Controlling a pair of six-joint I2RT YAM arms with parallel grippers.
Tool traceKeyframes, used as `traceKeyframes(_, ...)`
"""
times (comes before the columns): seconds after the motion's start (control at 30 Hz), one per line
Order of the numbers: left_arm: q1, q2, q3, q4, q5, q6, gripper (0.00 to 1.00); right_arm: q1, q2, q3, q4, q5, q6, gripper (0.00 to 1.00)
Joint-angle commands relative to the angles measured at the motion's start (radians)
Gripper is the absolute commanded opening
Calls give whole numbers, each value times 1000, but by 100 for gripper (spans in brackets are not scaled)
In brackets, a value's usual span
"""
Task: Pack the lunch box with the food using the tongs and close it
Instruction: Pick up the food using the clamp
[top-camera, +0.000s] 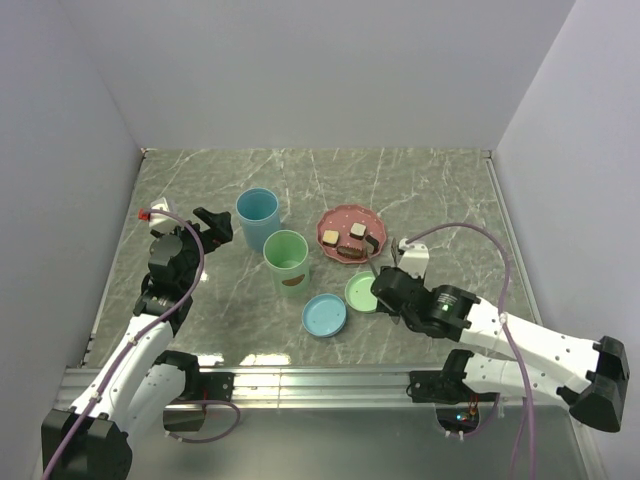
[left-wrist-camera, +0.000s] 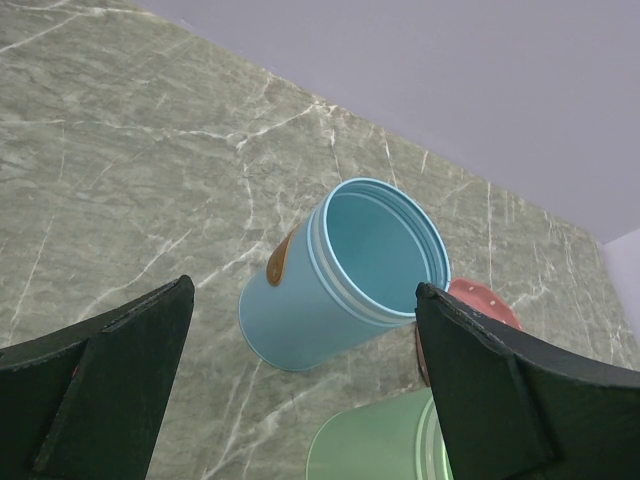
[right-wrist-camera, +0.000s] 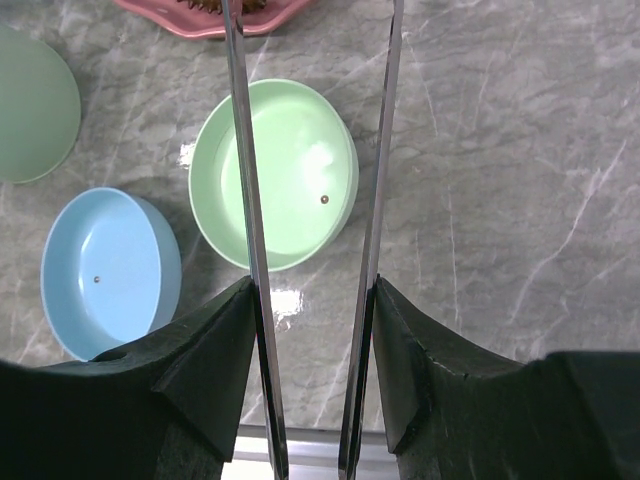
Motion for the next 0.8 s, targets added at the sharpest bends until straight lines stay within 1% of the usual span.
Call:
traceKeyframes(0.0,0,-9,7,40,9,-10,100,-6,32,16,75,42,-26,55)
traceKeyframes(0.17,0,-9,6,40,6,-10,99,-26,33,6,107,42,-57,55)
traceKeyframes(0.3,0,-8,7,40,5,-10,99,-63,27,-13,179,3,-118,55)
traceKeyframes(0.43,0,-12,7,36,4,-10,99,-109,58,-31,222,-40,-149,54)
traceKeyframes(0.63,0,-15,4,39,1,-11,99,-119,79,-45,251,-75,-166,49)
traceKeyframes(0.77,0,-6,4,42,5,-10,100,-121,73,-54,265,-101,-179,42)
